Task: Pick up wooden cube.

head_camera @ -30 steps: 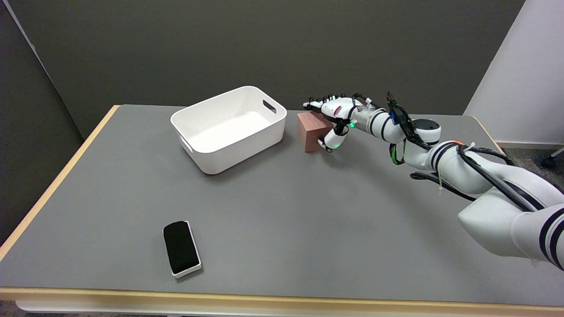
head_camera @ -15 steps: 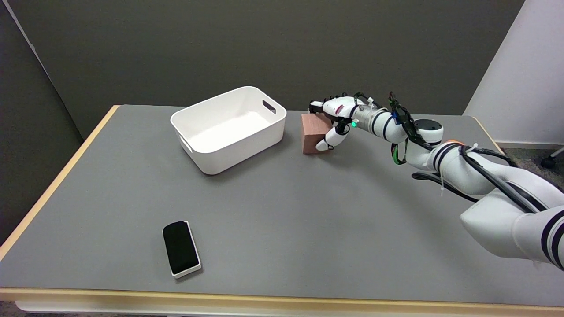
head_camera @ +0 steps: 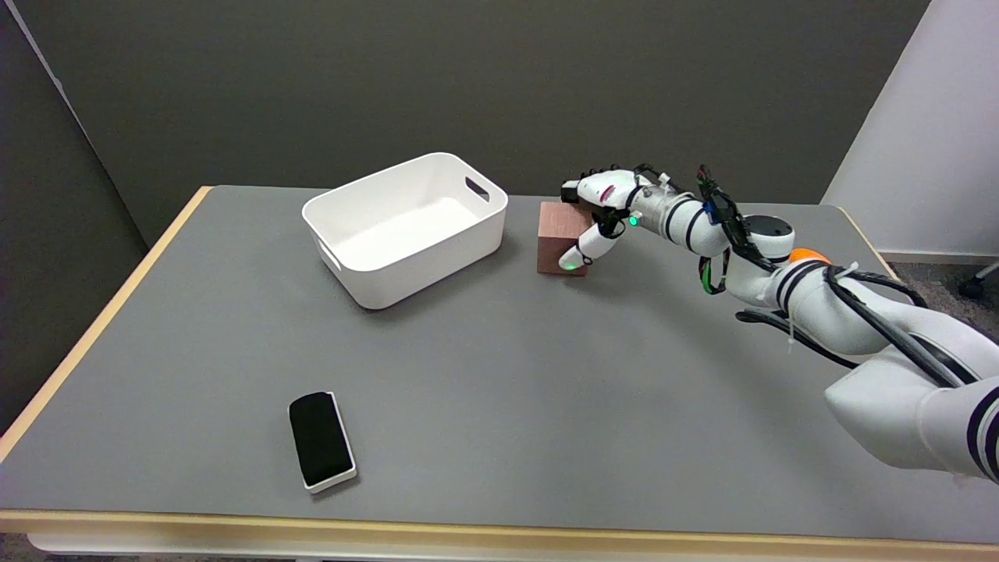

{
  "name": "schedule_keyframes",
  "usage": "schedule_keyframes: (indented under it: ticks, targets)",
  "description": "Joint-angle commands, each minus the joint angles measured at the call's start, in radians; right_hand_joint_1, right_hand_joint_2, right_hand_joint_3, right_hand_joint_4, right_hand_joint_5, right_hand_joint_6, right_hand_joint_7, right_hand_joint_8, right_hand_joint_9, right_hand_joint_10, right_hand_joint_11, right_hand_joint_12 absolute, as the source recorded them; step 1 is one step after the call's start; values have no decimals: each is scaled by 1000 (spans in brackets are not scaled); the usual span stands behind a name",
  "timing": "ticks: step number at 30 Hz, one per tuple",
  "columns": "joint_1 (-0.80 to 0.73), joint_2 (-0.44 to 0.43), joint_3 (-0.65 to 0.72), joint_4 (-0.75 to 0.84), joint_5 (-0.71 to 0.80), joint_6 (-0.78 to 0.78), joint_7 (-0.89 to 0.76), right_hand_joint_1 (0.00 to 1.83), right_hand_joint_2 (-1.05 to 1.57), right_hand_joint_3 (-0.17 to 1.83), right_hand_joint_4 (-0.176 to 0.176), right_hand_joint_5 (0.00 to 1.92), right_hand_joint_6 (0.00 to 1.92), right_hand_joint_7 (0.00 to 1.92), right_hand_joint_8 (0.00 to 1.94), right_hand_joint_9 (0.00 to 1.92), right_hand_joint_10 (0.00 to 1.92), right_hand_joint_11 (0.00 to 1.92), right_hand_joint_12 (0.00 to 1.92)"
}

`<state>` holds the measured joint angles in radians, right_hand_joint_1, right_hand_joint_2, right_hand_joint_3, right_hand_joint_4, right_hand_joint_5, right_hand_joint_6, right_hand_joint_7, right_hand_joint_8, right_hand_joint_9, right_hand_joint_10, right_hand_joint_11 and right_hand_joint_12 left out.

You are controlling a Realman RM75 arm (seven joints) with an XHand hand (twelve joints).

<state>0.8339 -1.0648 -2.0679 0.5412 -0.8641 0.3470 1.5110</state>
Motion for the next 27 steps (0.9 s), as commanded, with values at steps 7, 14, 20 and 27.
schedule_keyframes:
  ticks: [7, 14, 20, 27]
  targets:
    - [-250, 90, 365, 476, 9, -151, -84, 1199, 1081, 356, -163, 615, 1438, 879, 1451, 908, 1482, 602, 1804]
    - [-269, 92, 408, 561, 27, -166, -84, 1206, 1051, 402, -167, 628, 1421, 890, 1445, 895, 1472, 651, 1803]
    - [-241, 81, 380, 590, 106, -180, -84, 1204, 1065, 381, -166, 624, 1419, 881, 1458, 891, 1485, 619, 1828]
    - [-102, -1, 215, 515, 107, -208, -84, 1195, 1090, 353, -164, 612, 1431, 859, 1495, 892, 1529, 563, 1866]
